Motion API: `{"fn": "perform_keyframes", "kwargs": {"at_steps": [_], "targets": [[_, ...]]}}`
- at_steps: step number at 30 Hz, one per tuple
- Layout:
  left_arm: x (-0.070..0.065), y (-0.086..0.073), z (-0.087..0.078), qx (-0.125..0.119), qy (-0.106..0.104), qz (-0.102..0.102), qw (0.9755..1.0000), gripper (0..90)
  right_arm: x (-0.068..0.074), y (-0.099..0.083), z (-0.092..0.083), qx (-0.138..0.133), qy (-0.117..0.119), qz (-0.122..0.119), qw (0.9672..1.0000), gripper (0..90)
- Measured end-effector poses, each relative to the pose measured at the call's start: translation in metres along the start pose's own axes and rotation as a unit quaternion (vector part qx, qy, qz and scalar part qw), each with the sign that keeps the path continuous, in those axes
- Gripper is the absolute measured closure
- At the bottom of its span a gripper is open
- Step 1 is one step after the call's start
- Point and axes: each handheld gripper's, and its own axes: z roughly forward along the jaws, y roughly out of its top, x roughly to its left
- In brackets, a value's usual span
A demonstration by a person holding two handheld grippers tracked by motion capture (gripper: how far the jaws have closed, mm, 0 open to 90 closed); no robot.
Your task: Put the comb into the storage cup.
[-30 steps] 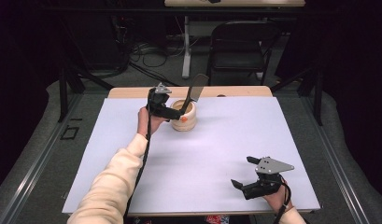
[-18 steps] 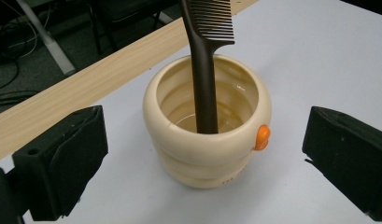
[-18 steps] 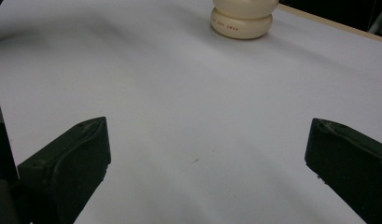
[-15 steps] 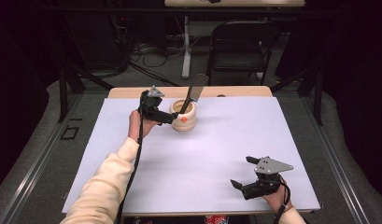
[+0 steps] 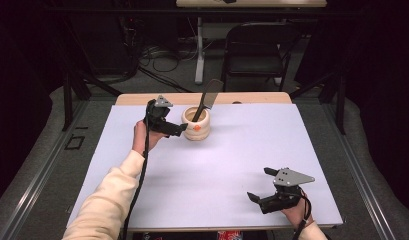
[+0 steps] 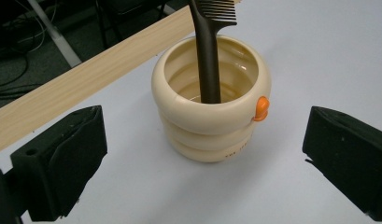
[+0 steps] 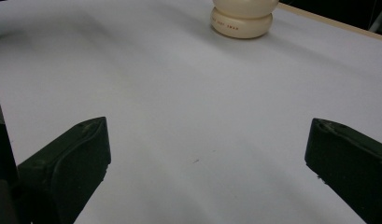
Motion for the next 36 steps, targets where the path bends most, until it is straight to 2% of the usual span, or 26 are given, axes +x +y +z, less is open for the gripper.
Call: {"fn": "perform_keyframes", "kwargs": {"at_steps": [4,14,24,36], "targets": [[-0.001,-0.002,-0.004,-0.005,-0.001,-0.002,1.0000,0.0,0.001,0.000,0.001,0.000,0.002,-0.003,1.0000,0.0],[-0.003,-0.010,-0.014,0.007,0.006,0.001,1.0000,0.0,0.002,0.000,0.001,0.001,0.003,-0.003,1.0000,0.0],[0.003,-0.027,-0.030,0.015,0.026,-0.004,0.9995,0.0,0.002,0.000,0.000,0.001,0.002,-0.005,1.0000,0.0],[0.002,-0.053,-0.045,0.020,0.030,-0.011,0.9993,0.0,0.003,0.000,0.001,0.005,0.001,-0.005,1.0000,0.0]]}}
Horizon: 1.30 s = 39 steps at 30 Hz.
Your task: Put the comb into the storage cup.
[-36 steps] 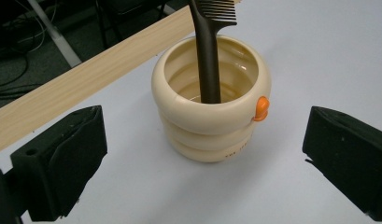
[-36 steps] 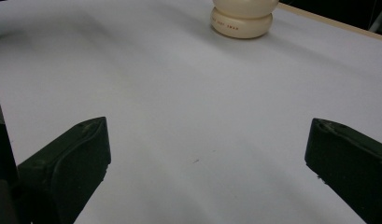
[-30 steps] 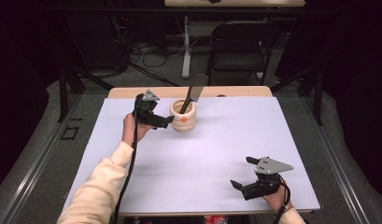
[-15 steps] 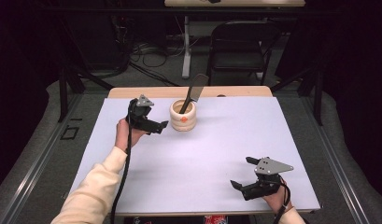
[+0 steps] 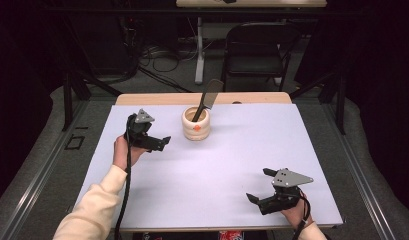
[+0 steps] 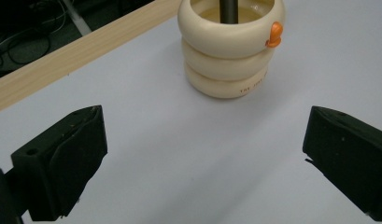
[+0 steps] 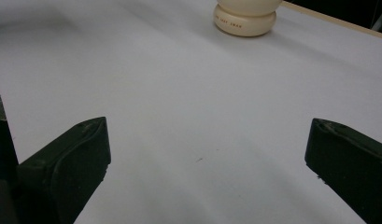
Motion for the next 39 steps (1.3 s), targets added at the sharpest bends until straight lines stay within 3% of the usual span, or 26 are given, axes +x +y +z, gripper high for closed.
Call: {"fn": "perform_keyframes", "kwargs": {"at_steps": [8,39], "targets": [[-0.003,-0.020,-0.010,0.001,0.008,-0.003,1.0000,0.0,0.001,0.000,0.000,0.000,0.002,-0.001,1.0000,0.0],[-0.028,-0.068,-0.040,-0.010,0.014,-0.003,0.9998,0.0,0.002,0.000,0.000,0.003,0.000,-0.003,1.0000,0.0]]}}
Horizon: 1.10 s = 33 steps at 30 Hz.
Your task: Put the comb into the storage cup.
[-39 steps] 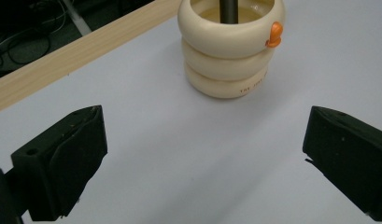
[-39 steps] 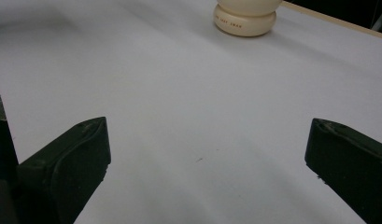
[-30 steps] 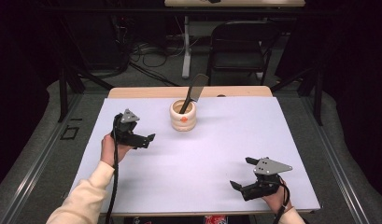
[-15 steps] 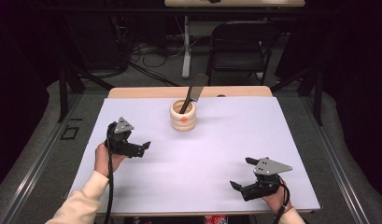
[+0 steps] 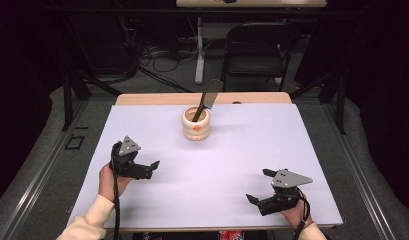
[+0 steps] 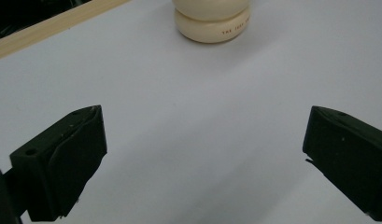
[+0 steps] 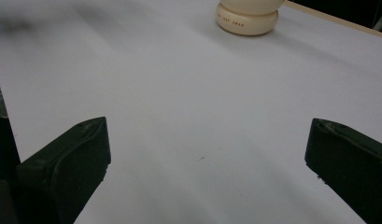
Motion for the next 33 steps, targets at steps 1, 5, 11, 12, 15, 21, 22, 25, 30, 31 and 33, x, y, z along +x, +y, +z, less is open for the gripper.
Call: {"fn": "perform_keyframes", "kwargs": {"at_steps": [1,5,11,12,15,21,22,25,30,31,33], "targets": [[-0.001,-0.002,0.000,-0.003,0.000,-0.004,1.0000,0.0,0.000,0.000,0.000,0.000,0.000,0.001,1.0000,0.0],[-0.005,-0.009,-0.003,-0.002,-0.001,-0.004,1.0000,0.0,0.000,0.000,0.000,0.000,-0.001,0.000,1.0000,0.0],[-0.009,-0.023,-0.008,-0.005,0.000,-0.013,0.9999,0.0,0.000,0.000,0.000,0.001,-0.001,0.002,1.0000,0.0],[-0.010,-0.025,-0.009,-0.003,0.001,-0.014,0.9999,0.0,0.000,0.000,0.000,0.001,-0.001,0.002,1.0000,0.0],[-0.012,-0.030,-0.012,-0.006,0.000,-0.021,0.9998,0.0,0.000,0.000,0.000,0.000,-0.001,0.002,1.0000,0.0],[-0.016,-0.038,-0.017,-0.014,0.001,-0.023,0.9996,0.0,0.000,0.000,0.000,0.001,-0.001,0.003,1.0000,0.0],[-0.017,-0.039,-0.018,-0.015,0.001,-0.023,0.9996,0.0,0.000,0.000,0.000,0.002,-0.001,0.002,1.0000,0.0],[-0.019,-0.042,-0.020,-0.019,0.002,-0.023,0.9996,0.0,0.000,0.000,0.000,0.002,-0.001,0.003,1.0000,0.0],[-0.021,-0.047,-0.025,-0.023,0.008,-0.023,0.9995,0.0,0.000,0.000,0.000,0.002,-0.001,0.003,1.0000,0.0],[-0.021,-0.047,-0.026,-0.022,0.008,-0.025,0.9994,0.0,0.000,-0.001,0.000,0.001,-0.001,0.003,1.0000,0.0],[-0.022,-0.050,-0.027,-0.025,0.009,-0.026,0.9993,0.0,0.000,-0.001,0.000,0.001,-0.002,0.003,1.0000,0.0]]}}
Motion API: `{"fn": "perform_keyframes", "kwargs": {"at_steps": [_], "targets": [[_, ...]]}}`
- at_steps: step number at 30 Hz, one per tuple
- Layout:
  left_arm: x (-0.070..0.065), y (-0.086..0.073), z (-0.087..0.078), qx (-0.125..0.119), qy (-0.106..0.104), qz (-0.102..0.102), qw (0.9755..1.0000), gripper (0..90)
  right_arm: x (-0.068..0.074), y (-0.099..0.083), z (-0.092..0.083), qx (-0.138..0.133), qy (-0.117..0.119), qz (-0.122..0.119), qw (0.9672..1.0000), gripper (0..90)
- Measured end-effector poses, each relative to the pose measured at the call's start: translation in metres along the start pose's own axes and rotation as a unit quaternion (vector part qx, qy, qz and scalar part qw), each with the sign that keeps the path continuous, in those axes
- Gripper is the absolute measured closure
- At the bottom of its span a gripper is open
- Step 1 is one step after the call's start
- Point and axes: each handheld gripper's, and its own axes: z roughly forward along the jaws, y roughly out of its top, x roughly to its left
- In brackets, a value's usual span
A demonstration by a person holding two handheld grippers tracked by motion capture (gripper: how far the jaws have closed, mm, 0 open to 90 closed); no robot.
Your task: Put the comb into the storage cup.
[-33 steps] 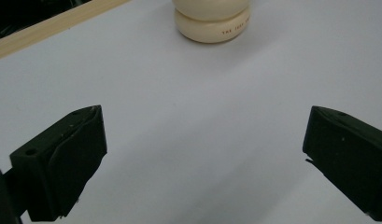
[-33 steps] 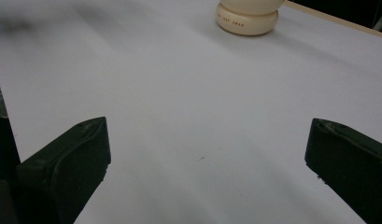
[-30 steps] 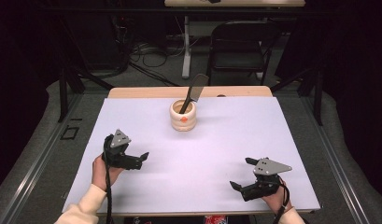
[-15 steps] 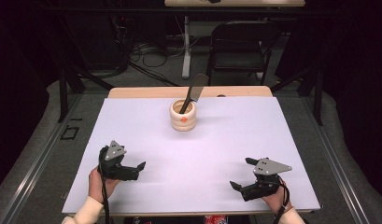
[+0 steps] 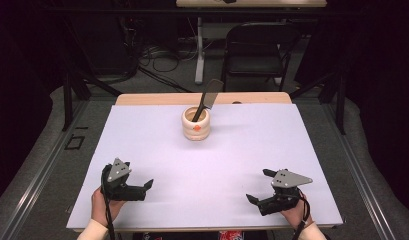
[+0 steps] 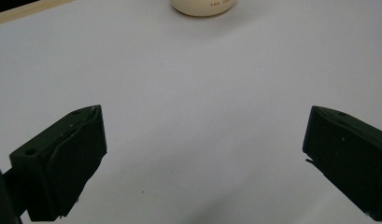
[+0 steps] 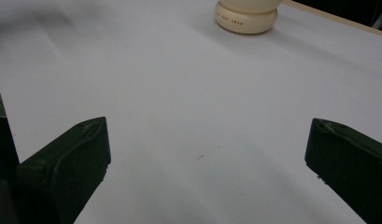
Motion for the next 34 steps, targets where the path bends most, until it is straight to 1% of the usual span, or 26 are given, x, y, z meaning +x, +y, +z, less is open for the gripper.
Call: {"fn": "perform_keyframes", "kwargs": {"at_steps": [4,10,16,21,23,25,27,30,34], "targets": [[-0.001,-0.005,-0.003,0.001,0.000,-0.001,1.0000,0.0,0.000,0.000,0.000,0.000,0.000,0.000,1.0000,0.0],[-0.005,-0.011,-0.007,-0.006,0.001,-0.007,1.0000,0.0,0.000,0.000,0.000,0.001,0.000,0.000,1.0000,0.0],[-0.009,-0.017,-0.010,-0.008,-0.003,-0.003,1.0000,0.0,0.000,0.000,0.000,0.002,0.000,0.000,1.0000,0.0],[-0.013,-0.020,-0.012,-0.010,-0.003,-0.002,0.9999,0.0,0.000,0.000,0.000,0.002,0.000,0.000,1.0000,0.0],[-0.014,-0.022,-0.014,-0.011,-0.002,0.003,0.9999,0.0,0.000,0.000,0.000,0.001,0.000,0.000,1.0000,0.0],[-0.015,-0.024,-0.014,-0.013,-0.001,0.001,0.9999,0.0,0.000,0.000,0.000,0.003,0.000,-0.002,1.0000,0.0],[-0.016,-0.025,-0.014,-0.014,-0.005,0.003,0.9999,0.0,0.000,0.000,0.000,0.003,0.000,-0.003,1.0000,0.0],[-0.018,-0.025,-0.013,-0.013,-0.008,0.012,0.9998,0.0,0.000,-0.001,0.000,0.003,0.001,-0.004,1.0000,0.0],[-0.016,-0.025,-0.012,-0.008,-0.013,0.010,0.9998,0.0,0.000,-0.001,0.000,0.004,0.002,-0.005,1.0000,0.0]]}}
